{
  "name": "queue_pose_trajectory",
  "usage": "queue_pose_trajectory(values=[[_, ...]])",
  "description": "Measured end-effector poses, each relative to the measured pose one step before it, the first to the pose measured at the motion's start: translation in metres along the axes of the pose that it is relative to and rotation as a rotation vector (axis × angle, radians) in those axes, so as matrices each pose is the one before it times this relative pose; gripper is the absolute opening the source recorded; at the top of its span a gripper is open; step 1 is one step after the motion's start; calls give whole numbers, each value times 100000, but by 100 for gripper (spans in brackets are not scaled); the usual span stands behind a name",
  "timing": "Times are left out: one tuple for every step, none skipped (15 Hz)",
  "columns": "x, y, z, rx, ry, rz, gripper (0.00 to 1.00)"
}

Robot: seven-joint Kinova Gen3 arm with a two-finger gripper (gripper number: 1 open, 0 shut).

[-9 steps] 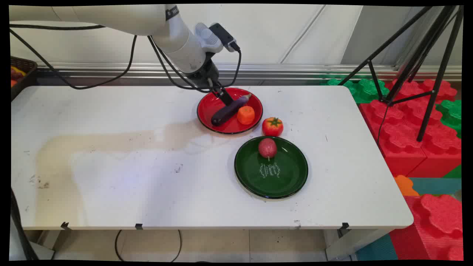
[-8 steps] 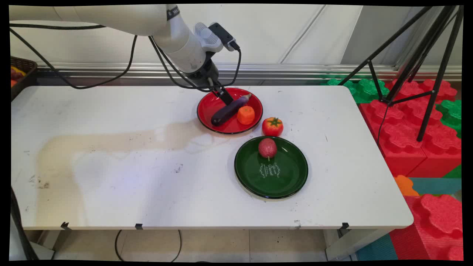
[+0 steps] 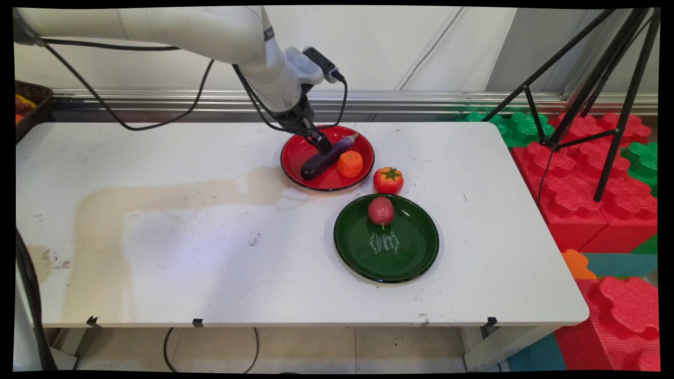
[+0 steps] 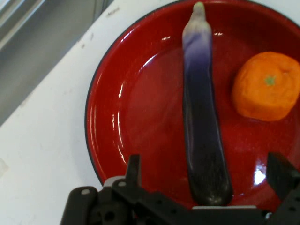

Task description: Pick up the eggplant from the red plate

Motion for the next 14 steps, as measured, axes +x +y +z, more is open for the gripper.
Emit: queue_pose_trajectory(values=[[97, -20, 930, -48, -1351, -596, 100], [51, -20, 776, -81, -1108, -528, 100], [31, -31, 840, 15, -1257, -632, 100], [9, -28, 782, 27, -1205, -689, 100], [-53, -39, 599, 68, -999, -615, 100], [-72, -31, 657, 70, -974, -664, 100], [-61, -33, 607, 100, -817, -654, 100], [-1, 9, 493, 17, -536, -491, 100], [-9, 18, 504, 46, -494, -735, 100], [17, 36, 436, 17, -256, -775, 100], [-51, 5, 312, -20, -120, -849, 0], [-19, 4, 155, -33, 33, -677, 0], [-43, 56, 195, -83, 107, -852, 0], [-115, 40, 157, -47, 187, -1103, 0]])
